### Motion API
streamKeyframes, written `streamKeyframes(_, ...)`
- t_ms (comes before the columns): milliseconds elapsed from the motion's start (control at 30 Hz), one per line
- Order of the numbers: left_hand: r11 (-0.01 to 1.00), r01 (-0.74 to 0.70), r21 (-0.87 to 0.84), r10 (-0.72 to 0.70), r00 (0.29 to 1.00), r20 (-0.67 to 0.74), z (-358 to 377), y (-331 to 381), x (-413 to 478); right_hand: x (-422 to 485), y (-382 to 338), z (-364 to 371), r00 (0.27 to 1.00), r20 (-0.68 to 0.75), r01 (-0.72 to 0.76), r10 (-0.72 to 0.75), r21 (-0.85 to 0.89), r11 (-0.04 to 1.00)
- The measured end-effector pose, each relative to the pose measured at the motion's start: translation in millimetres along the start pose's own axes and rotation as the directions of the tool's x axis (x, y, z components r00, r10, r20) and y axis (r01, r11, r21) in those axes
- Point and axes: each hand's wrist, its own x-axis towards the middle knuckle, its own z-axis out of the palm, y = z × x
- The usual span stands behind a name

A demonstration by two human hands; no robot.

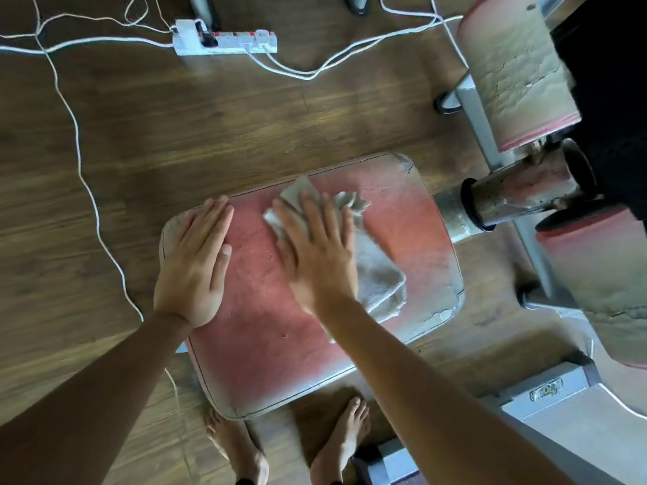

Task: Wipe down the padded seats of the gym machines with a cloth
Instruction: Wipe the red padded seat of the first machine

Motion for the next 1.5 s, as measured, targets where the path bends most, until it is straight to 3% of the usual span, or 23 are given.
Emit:
streamKeyframes(100, 1.0, 0.008, 0.011, -0.008, 1.0, 0.021, 0, -2, -1, 6, 19, -1, 0.981, -0.029, 0.192, -0.193, -0.015, 0.981)
streamKeyframes(167, 1.0, 0.005, 0.02, -0.006, 0.999, 0.038, 0, -2, 0, 28, 50, -9, 0.972, -0.058, 0.225, -0.229, -0.07, 0.972)
streamKeyframes(300, 0.999, 0.018, 0.034, -0.02, 0.998, 0.06, 0, -3, -1, 65, 96, -22, 0.994, -0.102, 0.018, -0.032, -0.134, 0.991)
streamKeyframes(400, 1.0, 0.023, 0.016, -0.023, 0.998, 0.052, 0, -3, -1, 57, 69, -11, 0.976, -0.175, -0.14, 0.132, -0.033, 0.99)
streamKeyframes(433, 1.0, 0.024, 0.009, -0.025, 0.999, 0.048, 0, -3, -1, 48, 53, -6, 0.98, -0.173, -0.098, 0.097, 0.002, 0.995)
streamKeyframes(500, 1.0, 0.024, -0.008, -0.024, 0.999, 0.04, 0, -4, 0, 19, 27, 2, 0.976, -0.118, 0.189, -0.184, 0.03, 0.982)
streamKeyframes(567, 0.999, 0.033, -0.024, -0.032, 0.999, 0.032, 0, -4, -1, 0, 22, 2, 0.896, -0.067, 0.441, -0.439, 0.015, 0.897)
streamKeyframes(633, 0.998, 0.041, -0.039, -0.04, 0.999, 0.024, -1, -3, -1, 9, 30, -1, 0.851, -0.068, 0.521, -0.521, -0.028, 0.853)
streamKeyframes(700, 0.998, 0.049, -0.05, -0.048, 0.999, 0.02, -1, -2, -1, 28, 31, 0, 0.903, -0.115, 0.412, -0.414, -0.038, 0.91)
streamKeyframes(767, 0.996, 0.068, -0.053, -0.067, 0.998, 0.02, -1, -3, -2, 42, 18, 2, 0.968, -0.159, 0.198, -0.192, 0.019, 0.98)
streamKeyframes(833, 0.996, 0.074, -0.058, -0.073, 0.997, 0.024, 1, -3, -3, 35, -3, 6, 0.982, -0.177, 0.08, -0.069, 0.055, 0.995)
streamKeyframes(900, 0.996, 0.072, -0.06, -0.071, 0.997, 0.029, 1, -4, -3, 10, -5, 6, 0.969, -0.143, 0.213, -0.202, 0.065, 0.975)
streamKeyframes(967, 0.996, 0.07, -0.047, -0.069, 0.997, 0.029, 1, -5, -4, -11, 19, -3, 0.901, -0.069, 0.432, -0.429, 0.03, 0.901)
streamKeyframes(1033, 0.998, 0.05, -0.029, -0.049, 0.998, 0.031, 2, -7, -4, -7, 62, -17, 0.865, -0.018, 0.501, -0.502, -0.044, 0.864)
streamKeyframes(1167, 1.0, 0.024, -0.004, -0.023, 0.999, 0.047, 3, -9, -1, 52, 138, -42, 0.978, -0.068, 0.19, -0.197, -0.099, 0.977)
streamKeyframes(1233, 1.0, 0.03, 0.004, -0.03, 0.998, 0.061, 2, -7, 0, 51, 134, -39, 0.994, -0.103, 0.038, -0.043, -0.05, 0.998)
streamKeyframes(1300, 0.999, 0.045, 0.0, -0.045, 0.995, 0.084, -1, -7, 1, 20, 108, -29, 0.991, -0.133, -0.001, -0.003, -0.024, 1.0)
streamKeyframes(1367, 0.996, 0.086, -0.002, -0.085, 0.99, 0.111, -2, -2, 6, -23, 96, -24, 0.979, -0.085, 0.183, -0.184, -0.018, 0.983)
streamKeyframes(1433, 0.983, 0.178, 0.033, -0.181, 0.976, 0.12, -6, 7, 18, -31, 114, -31, 0.913, 0.003, 0.408, -0.409, -0.077, 0.91)
streamKeyframes(1500, 0.979, 0.189, 0.076, -0.197, 0.974, 0.113, -9, 20, 39, -11, 135, -36, 0.884, 0.028, 0.466, -0.467, -0.142, 0.873)
